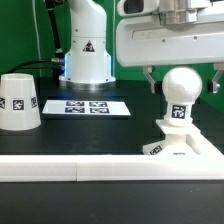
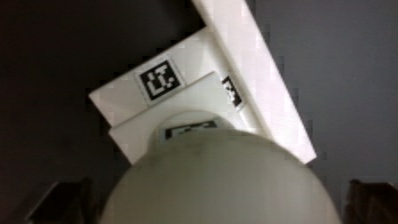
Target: Assemble lamp
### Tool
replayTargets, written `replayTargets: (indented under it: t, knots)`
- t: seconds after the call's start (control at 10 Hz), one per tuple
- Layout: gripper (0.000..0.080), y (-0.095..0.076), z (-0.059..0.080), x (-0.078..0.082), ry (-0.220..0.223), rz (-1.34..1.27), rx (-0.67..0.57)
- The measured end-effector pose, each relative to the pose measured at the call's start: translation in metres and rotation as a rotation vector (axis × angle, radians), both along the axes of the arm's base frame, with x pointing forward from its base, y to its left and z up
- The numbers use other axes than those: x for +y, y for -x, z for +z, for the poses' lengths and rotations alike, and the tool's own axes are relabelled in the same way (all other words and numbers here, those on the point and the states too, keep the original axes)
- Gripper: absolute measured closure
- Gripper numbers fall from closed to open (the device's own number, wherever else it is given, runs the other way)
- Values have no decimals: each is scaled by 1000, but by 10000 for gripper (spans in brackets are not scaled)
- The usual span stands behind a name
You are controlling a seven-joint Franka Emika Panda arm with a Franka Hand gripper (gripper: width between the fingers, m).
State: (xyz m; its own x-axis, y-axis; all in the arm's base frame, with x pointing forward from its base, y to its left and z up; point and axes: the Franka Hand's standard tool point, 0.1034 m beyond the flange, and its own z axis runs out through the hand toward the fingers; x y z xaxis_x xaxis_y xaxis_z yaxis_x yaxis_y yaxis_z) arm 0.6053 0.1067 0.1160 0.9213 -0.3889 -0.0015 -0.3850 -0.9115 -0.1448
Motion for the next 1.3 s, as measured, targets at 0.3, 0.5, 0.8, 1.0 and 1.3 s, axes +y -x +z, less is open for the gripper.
replayTargets:
  t: [0.3,0.5,0.8,1.0,1.3]
  knots:
    - [101,-1,3,2,53,325,-46]
    - [101,-1,2,0,62,460,-60]
    - [101,-1,2,-2,82,674,-83]
    - [101,-5,4,1,118,905,-119]
    - [101,-4,1,1,150,1217,-135]
